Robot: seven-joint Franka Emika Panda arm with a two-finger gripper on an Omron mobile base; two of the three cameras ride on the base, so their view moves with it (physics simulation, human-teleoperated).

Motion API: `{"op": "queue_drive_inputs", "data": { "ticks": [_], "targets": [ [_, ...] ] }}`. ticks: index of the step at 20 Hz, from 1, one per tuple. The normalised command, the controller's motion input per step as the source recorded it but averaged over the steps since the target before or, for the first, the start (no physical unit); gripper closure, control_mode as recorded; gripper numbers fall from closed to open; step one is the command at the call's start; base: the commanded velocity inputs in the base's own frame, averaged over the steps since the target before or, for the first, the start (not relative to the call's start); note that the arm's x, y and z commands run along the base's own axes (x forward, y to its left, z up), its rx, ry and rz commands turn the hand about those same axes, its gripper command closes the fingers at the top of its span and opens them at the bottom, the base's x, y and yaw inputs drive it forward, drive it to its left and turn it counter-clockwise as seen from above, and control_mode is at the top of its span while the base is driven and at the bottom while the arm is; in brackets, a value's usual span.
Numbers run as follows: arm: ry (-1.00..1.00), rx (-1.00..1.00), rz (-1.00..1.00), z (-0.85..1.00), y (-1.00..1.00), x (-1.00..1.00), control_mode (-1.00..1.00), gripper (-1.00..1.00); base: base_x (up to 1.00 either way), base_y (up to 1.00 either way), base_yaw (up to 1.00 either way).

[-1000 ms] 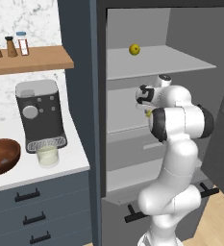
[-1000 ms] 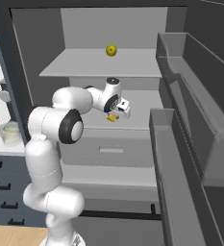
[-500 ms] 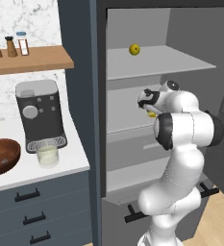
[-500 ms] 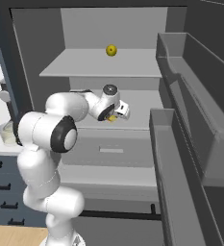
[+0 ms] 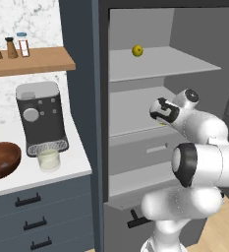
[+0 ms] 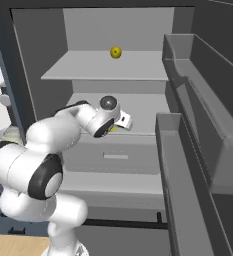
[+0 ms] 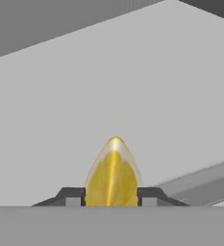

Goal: Grab a lemon wedge from the fridge and one ice cube from the ice bowl, and put them in the glass of lemonade.

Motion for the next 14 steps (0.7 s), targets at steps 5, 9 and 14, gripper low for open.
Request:
{"op": "queue_drive_inputs", "data": {
  "ticks": [5,9,14],
  "targets": [
    [0.15,0.04,0.0,0.74,0.05,-0.92,-1.0,1.0,0.0,0.0,0.0],
    [0.24,0.0,0.05,0.62,0.42,-0.99,-1.0,1.0,0.0,0.0,0.0],
    [0.2,0.0,0.08,0.43,0.55,-1.0,-1.0,1.0,0.0,0.0,0.0]
  ]
}}
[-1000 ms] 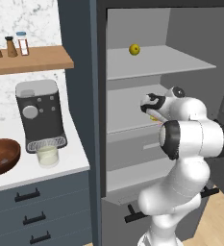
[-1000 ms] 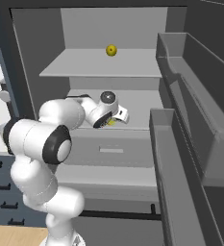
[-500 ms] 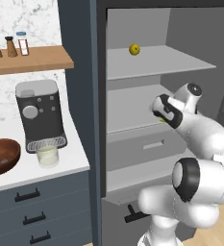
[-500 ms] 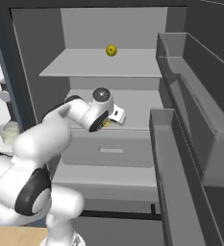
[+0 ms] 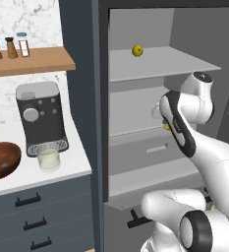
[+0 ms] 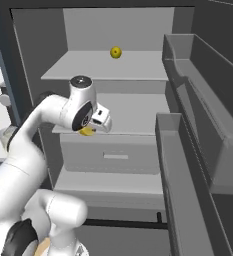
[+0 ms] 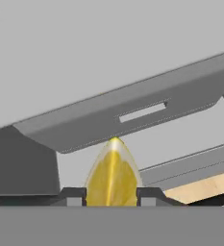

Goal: Grab a lemon wedge from the fridge and one ice cube from the ice bowl, and put them in the glass of lemonade.

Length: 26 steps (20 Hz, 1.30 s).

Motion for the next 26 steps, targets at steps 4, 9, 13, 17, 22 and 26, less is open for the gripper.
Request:
{"op": "queue_drive_inputs", "data": {
  "ticks": [4,9,13,17,22,26],
  "targets": [
    [0.05,-0.02,0.07,0.06,0.64,-0.85,-1.0,1.0,0.0,0.0,0.0],
    [0.0,0.0,0.07,0.0,0.5,-0.58,-1.0,1.0,0.0,0.0,0.0],
    [0.0,0.0,0.02,0.0,0.14,-0.52,-1.0,1.0,0.0,0.0,0.0],
    [-0.01,0.0,0.0,0.0,0.01,-0.31,-1.0,1.0,0.0,0.0,0.0],
    [0.0,0.0,0.0,0.0,0.0,-0.01,-1.0,1.0,0.0,0.0,0.0],
    [0.0,0.0,0.0,0.0,0.0,-0.12,-1.0,1.0,0.0,0.0,0.0]
  ]
}}
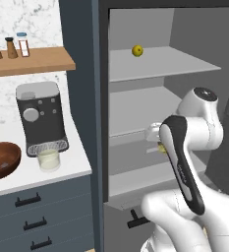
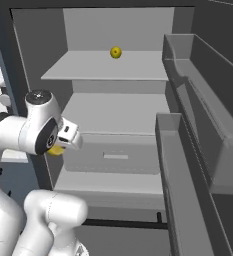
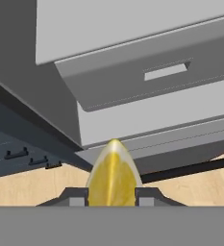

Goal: Grab a lemon wedge from the fridge and one ice cube from the ice bowl, and put them in the glass of lemonade.

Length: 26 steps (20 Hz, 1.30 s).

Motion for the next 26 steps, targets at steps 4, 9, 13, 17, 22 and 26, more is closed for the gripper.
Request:
{"op": "queue_drive_inputs", "data": {
  "ticks": [4,9,13,17,22,26],
  "targets": [
    [0.0,0.0,0.0,0.0,0.1,-0.11,1.0,1.0,-0.34,0.68,0.0],
    [0.0,0.0,0.0,0.0,0.0,0.0,1.0,1.0,-0.21,1.0,-0.06],
    [0.0,0.0,0.0,0.0,0.0,0.0,1.0,1.0,-0.03,1.0,-0.04],
    [0.0,0.0,0.0,0.0,0.0,0.0,1.0,1.0,0.0,1.0,-0.04],
    [0.0,0.0,0.0,0.0,0.0,0.0,1.0,1.0,0.15,0.99,-0.03],
    [0.0,0.0,0.0,0.0,0.0,0.0,1.0,1.0,0.63,0.79,-0.01]
  ]
}}
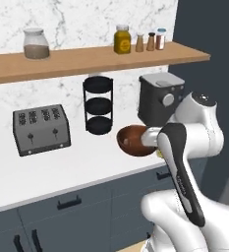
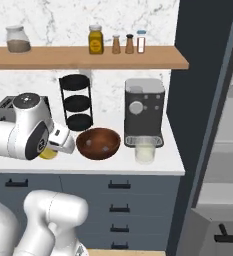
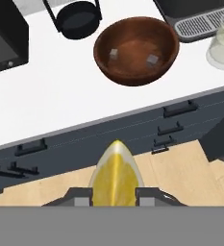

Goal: Grab a lemon wedge from the fridge and one ice cube from the ice bowl, and put them in the glass of lemonade.

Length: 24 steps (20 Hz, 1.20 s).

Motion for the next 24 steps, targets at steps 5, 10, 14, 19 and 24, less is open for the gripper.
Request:
{"op": "queue_drive_inputs", "data": {
  "ticks": [5,10,14,19,24],
  "targets": [
    [0.0,0.0,0.0,0.0,0.0,0.0,1.0,1.0,0.82,-0.01,0.0],
    [0.0,0.0,0.0,0.0,0.0,0.0,1.0,1.0,0.31,-0.36,0.0],
    [0.11,0.09,0.0,-0.08,-0.32,0.01,-1.0,1.0,0.0,-0.29,0.0],
    [0.25,0.2,0.0,-0.23,-0.71,0.25,-1.0,1.0,0.0,0.0,0.0],
    [0.1,0.08,-0.02,-0.28,-0.47,0.31,-1.0,1.0,0.0,0.0,0.0]
  ]
}}
